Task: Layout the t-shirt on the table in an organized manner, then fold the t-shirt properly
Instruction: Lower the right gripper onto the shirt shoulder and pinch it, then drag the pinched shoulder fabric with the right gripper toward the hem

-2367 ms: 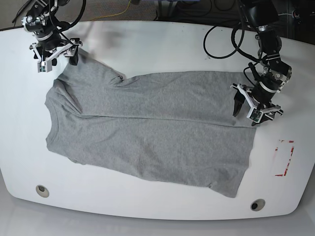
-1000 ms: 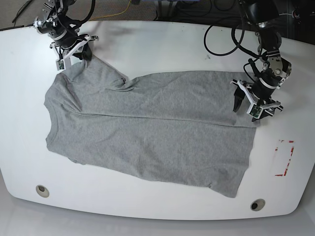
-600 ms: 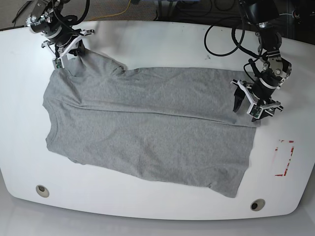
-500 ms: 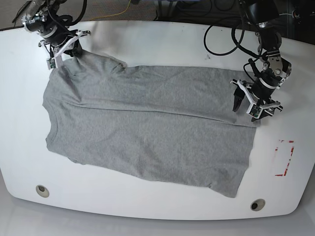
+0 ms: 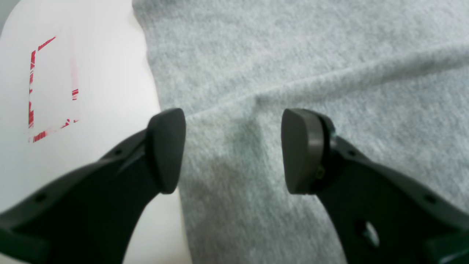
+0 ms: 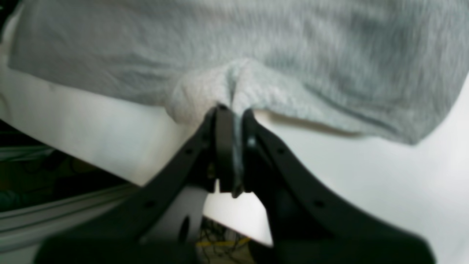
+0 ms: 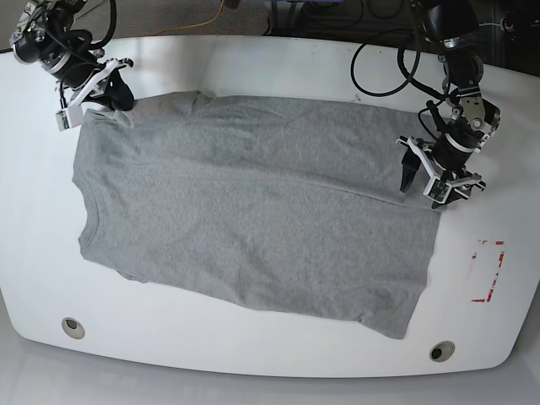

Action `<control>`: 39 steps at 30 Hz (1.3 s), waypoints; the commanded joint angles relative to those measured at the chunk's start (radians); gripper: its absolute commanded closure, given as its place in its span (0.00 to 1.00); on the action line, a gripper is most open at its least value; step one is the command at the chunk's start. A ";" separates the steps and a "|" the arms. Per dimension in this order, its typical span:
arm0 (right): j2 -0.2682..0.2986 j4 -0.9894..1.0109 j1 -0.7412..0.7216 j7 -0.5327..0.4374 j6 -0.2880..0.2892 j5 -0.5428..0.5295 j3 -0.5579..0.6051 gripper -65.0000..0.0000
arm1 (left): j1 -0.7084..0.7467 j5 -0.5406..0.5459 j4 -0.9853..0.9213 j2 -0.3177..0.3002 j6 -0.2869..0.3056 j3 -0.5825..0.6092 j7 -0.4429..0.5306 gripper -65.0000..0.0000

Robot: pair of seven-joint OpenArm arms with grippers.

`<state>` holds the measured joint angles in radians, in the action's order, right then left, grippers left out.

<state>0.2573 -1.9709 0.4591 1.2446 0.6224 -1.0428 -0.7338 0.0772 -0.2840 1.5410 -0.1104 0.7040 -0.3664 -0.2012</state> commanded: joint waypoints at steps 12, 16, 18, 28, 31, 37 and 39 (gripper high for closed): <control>0.040 -0.003 -0.151 -0.013 -0.065 -0.058 0.061 1.00 | -0.018 0.015 0.016 -0.008 -0.006 -0.001 0.024 0.40; 0.035 0.008 -0.194 -0.013 -0.068 -0.008 0.101 1.00 | -0.017 0.013 0.016 -0.008 -0.006 -0.001 0.024 0.40; 0.035 0.014 -0.216 -0.013 -0.085 0.032 0.135 1.00 | -0.017 0.013 0.016 -0.008 -0.006 -0.001 0.024 0.40; 0.020 0.201 -0.356 -0.013 -0.135 0.100 0.227 1.00 | -0.014 0.012 0.016 -0.008 -0.006 -0.001 0.024 0.40; 0.023 0.290 -0.408 -0.013 -0.135 0.100 0.260 1.00 | -0.014 0.012 0.016 -0.008 -0.006 -0.001 0.024 0.40; 0.038 0.410 -0.495 -0.021 -0.135 0.100 0.320 1.00 | -0.014 0.012 0.016 -0.008 -0.006 -0.001 0.024 0.40; 0.040 0.453 -0.530 -0.026 -0.135 0.112 0.336 1.00 | -0.014 0.012 0.017 -0.008 -0.006 -0.001 0.024 0.40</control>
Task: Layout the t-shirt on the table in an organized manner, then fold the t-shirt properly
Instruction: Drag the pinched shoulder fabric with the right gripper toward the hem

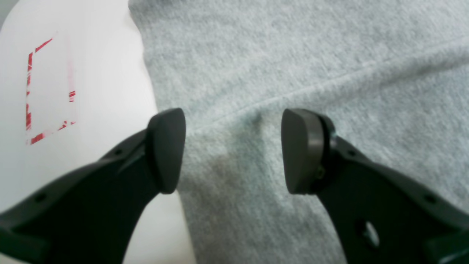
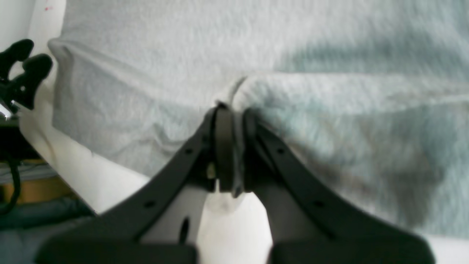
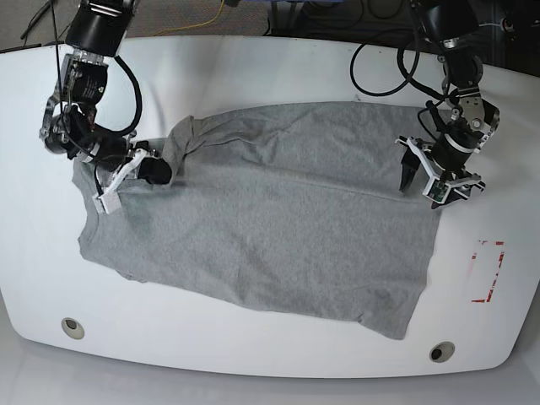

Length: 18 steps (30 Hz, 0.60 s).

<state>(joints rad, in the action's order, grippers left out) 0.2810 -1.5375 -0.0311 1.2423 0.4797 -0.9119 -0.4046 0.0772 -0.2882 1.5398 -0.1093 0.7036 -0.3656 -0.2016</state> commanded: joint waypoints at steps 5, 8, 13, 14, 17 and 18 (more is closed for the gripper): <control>0.008 0.044 -0.092 -0.029 0.007 0.063 0.009 0.96 | -0.012 0.016 0.018 -0.010 -0.005 -0.002 0.024 0.40; -0.002 0.044 -0.122 -0.029 0.007 0.107 0.026 0.80 | -0.004 0.016 0.018 -0.010 -0.005 -0.002 0.024 0.40; -0.004 0.041 -0.143 -0.029 -0.023 0.159 0.068 0.37 | 0.000 0.016 0.018 -0.010 -0.005 -0.002 0.024 0.40; -0.004 0.041 -0.146 -0.029 -0.034 0.173 0.075 0.30 | 0.000 0.016 0.018 -0.010 -0.005 -0.002 0.024 0.40; -0.001 0.028 -0.157 -0.029 -0.057 0.216 0.100 0.12 | 0.000 0.016 0.018 -0.010 -0.005 -0.002 0.024 0.40; 0.005 0.019 -0.154 -0.029 -0.059 0.230 0.103 0.10 | 0.000 0.016 0.018 -0.010 -0.005 -0.002 0.024 0.40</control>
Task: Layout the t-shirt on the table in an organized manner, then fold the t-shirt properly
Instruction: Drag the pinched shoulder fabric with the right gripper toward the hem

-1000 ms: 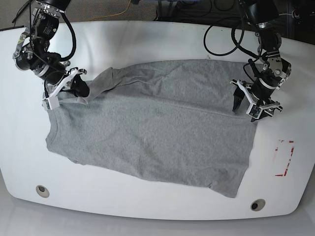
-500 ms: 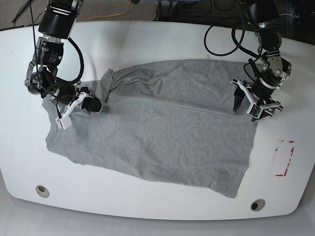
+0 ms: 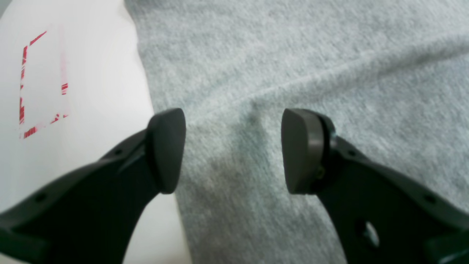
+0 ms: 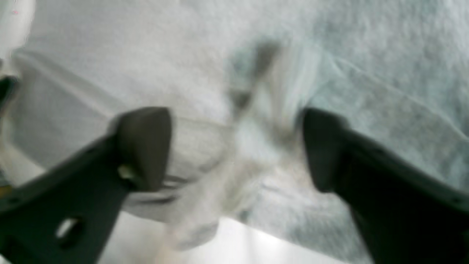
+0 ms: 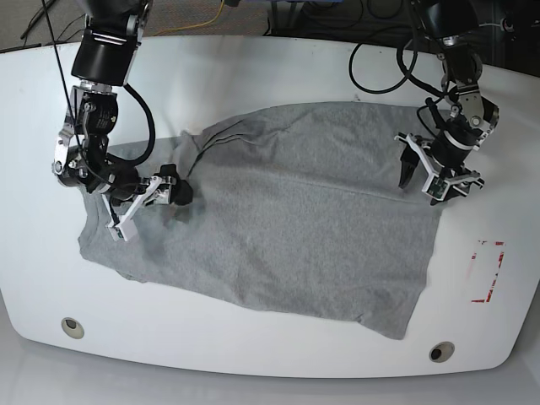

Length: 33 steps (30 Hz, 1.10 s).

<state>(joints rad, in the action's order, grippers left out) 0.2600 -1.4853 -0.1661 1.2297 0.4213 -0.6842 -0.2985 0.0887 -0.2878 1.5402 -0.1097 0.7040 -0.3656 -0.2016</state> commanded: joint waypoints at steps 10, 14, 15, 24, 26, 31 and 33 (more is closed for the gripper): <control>0.129 -0.202 0.079 -0.043 0.003 0.030 -0.044 0.15 | -0.014 0.015 0.021 -0.009 -0.006 -0.002 0.024 0.40; 0.152 -0.199 0.107 -0.110 0.012 0.030 -0.057 0.15 | -0.016 0.015 0.019 -0.009 -0.006 0.000 0.024 0.40; 0.154 -0.193 0.110 -0.124 0.020 0.030 -0.057 0.15 | -0.016 0.015 0.019 -0.009 -0.006 0.000 0.024 0.40; 0.150 -0.044 0.121 -0.192 0.132 0.030 -0.055 0.18 | -0.014 0.015 0.019 -0.005 -0.006 0.000 0.024 0.40; 0.150 -0.035 0.121 -0.206 0.147 0.030 -0.055 0.20 | -0.013 0.015 0.021 -0.005 -0.006 0.000 0.024 0.40; 0.132 -0.030 0.124 -0.222 0.166 0.031 -0.026 0.21 | -0.011 0.015 0.023 -0.005 -0.006 0.000 0.024 0.40; 0.131 -0.030 0.125 -0.222 0.166 0.031 -0.011 0.21 | -0.011 0.015 0.023 -0.005 -0.006 0.000 0.024 0.40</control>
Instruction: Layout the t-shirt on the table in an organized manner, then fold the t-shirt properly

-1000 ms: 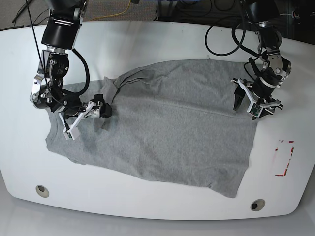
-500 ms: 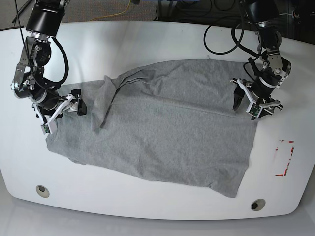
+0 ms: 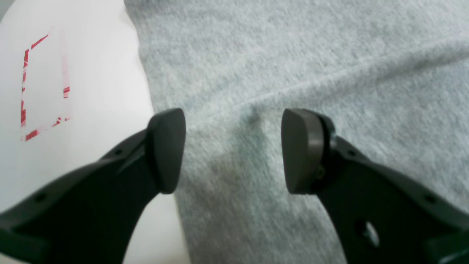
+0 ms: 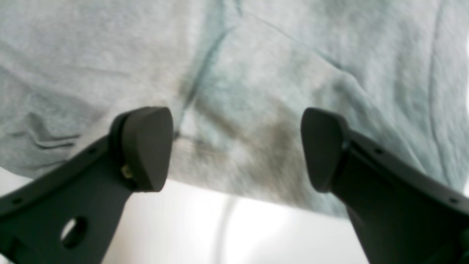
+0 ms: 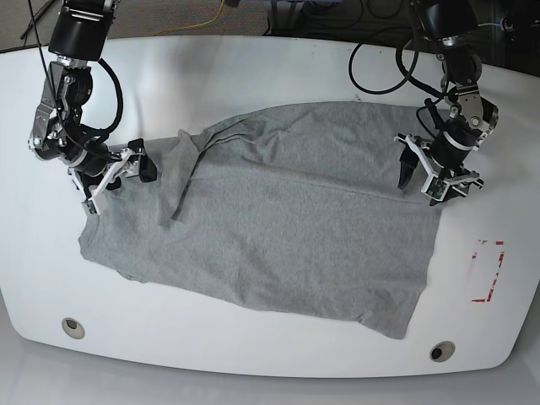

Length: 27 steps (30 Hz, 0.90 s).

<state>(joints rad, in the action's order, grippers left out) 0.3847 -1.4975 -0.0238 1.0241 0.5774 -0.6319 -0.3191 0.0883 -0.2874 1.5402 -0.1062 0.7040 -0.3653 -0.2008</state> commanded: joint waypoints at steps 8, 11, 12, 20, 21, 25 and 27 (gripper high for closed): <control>0.006 -0.018 -0.014 -0.067 0.010 -0.019 0.077 0.51 | -0.009 0.015 0.024 -0.011 -0.006 -0.001 0.024 0.40; 0.006 -0.018 -0.014 -0.070 0.006 -0.019 0.085 0.76 | -0.009 0.015 0.024 -0.011 -0.006 -0.001 0.024 0.40; 0.006 -0.018 -0.014 -0.070 0.006 -0.018 0.085 0.86 | -0.009 0.015 0.024 -0.011 -0.006 -0.001 0.024 0.40; 0.006 -0.056 -0.012 -0.072 0.008 0.086 0.082 1.00 | 0.001 0.015 0.024 -0.013 -0.006 -0.001 0.024 0.40; 0.006 -0.068 -0.012 -0.072 0.008 0.100 0.082 1.00 | 0.001 0.015 0.024 -0.013 -0.006 -0.001 0.024 0.40; 0.006 -0.122 -0.003 -0.072 0.006 0.159 0.082 1.00 | 0.001 0.015 0.023 -0.013 -0.006 -0.001 0.024 0.40; 0.006 -0.137 0.002 -0.072 0.006 0.189 0.082 1.00 | 0.001 0.015 0.023 -0.013 -0.006 -0.001 0.024 0.40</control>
<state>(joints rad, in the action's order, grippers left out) 0.3744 -1.6005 -0.0132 0.9688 0.5808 -0.4622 -0.2291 0.1013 -0.2882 1.5421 -0.1089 0.7036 -0.3653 -0.2012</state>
